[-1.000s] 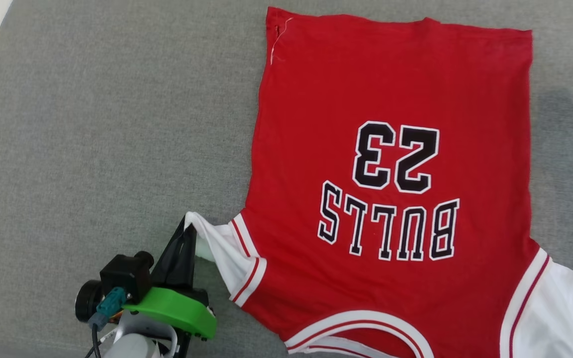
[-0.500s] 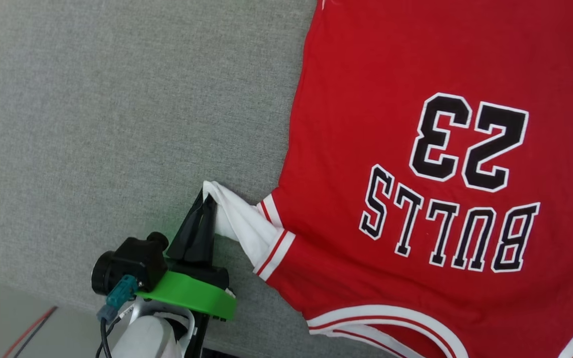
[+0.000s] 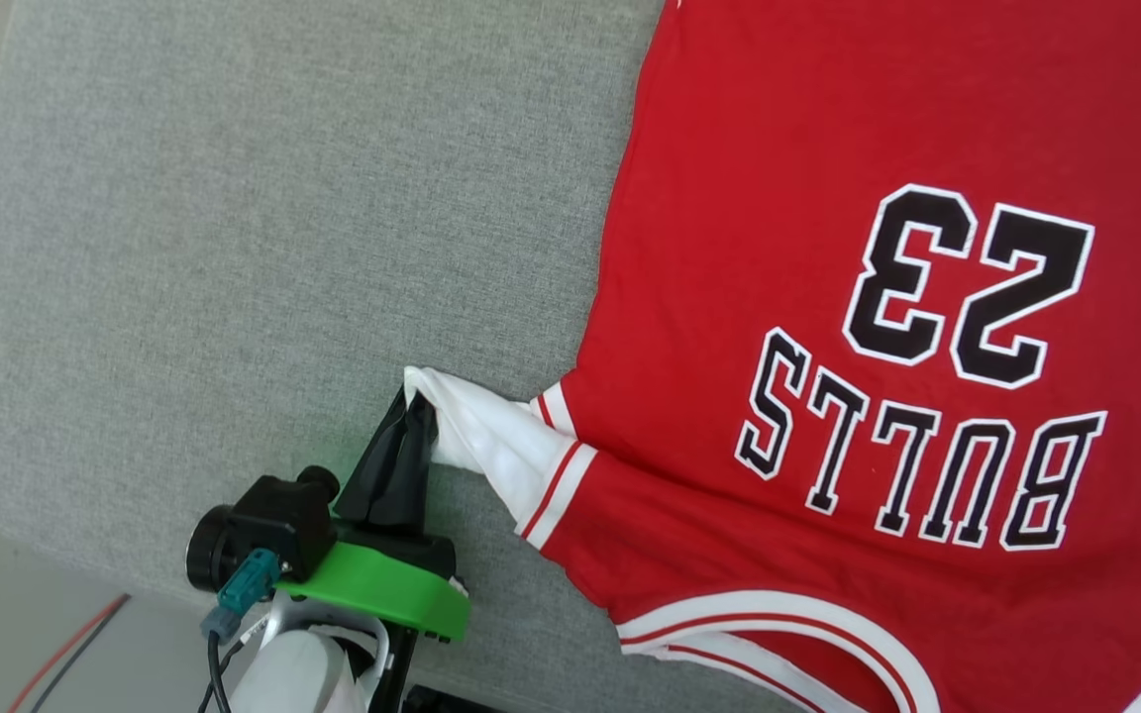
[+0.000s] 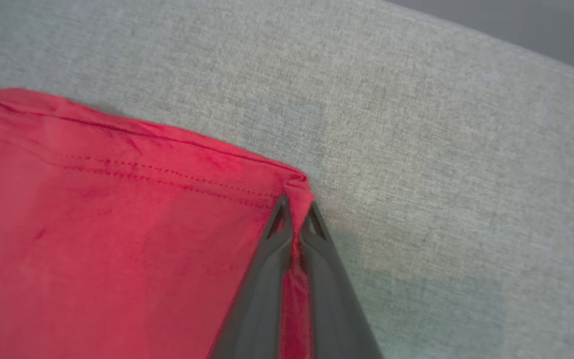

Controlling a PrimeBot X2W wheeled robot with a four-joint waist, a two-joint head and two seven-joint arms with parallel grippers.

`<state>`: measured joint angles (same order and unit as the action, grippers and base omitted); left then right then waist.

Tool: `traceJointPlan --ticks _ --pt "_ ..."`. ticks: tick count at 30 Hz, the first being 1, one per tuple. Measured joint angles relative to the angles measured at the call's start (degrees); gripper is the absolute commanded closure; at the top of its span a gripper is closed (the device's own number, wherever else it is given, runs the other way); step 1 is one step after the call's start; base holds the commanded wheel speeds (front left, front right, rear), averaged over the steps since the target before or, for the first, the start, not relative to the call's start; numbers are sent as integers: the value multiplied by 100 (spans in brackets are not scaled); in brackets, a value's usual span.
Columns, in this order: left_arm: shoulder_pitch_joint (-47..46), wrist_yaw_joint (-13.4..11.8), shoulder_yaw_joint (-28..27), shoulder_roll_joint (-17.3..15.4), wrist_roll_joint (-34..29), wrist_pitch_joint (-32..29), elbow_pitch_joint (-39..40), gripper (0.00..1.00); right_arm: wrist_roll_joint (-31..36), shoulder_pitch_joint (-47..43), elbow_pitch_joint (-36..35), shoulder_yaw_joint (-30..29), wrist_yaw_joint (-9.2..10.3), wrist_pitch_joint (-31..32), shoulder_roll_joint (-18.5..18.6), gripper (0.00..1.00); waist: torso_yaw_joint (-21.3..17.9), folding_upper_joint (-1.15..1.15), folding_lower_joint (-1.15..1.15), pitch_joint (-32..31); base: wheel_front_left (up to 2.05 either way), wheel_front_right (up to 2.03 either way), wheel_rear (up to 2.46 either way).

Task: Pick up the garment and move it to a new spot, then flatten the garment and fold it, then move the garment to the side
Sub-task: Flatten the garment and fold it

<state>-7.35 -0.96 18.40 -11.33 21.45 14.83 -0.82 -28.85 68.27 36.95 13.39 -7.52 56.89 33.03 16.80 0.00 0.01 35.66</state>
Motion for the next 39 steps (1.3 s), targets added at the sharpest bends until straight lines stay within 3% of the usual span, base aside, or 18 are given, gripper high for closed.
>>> traceJointPlan --ticks 9,20,24,31,39 --pt "313 26 -168 8 -75 -1 -288 100 -586 -446 -278 667 -1 -636 132 100 -149 0 0 -628 0 0 0" --pt "801 -32 -308 -186 -68 -10 -520 100 -1795 -1920 -1595 1356 -1 -1274 1272 100 -493 0 -1 -1600 0 0 0" --pt "926 -86 -357 -258 -26 -26 -525 100 -2111 -2713 -1979 1301 -1 -1569 1607 100 -679 0 -1 -1887 0 0 0" --pt "1122 -159 -398 -331 -9 -76 -512 100 -2430 -4364 -2301 766 0 -2065 1884 100 -1010 0 -1 -2283 0 0 0" --pt "1274 -232 -416 -403 30 -85 -454 100 -2557 -6382 -2580 26 0 -2353 1652 100 -1297 0 -1 -2606 0 0 0"
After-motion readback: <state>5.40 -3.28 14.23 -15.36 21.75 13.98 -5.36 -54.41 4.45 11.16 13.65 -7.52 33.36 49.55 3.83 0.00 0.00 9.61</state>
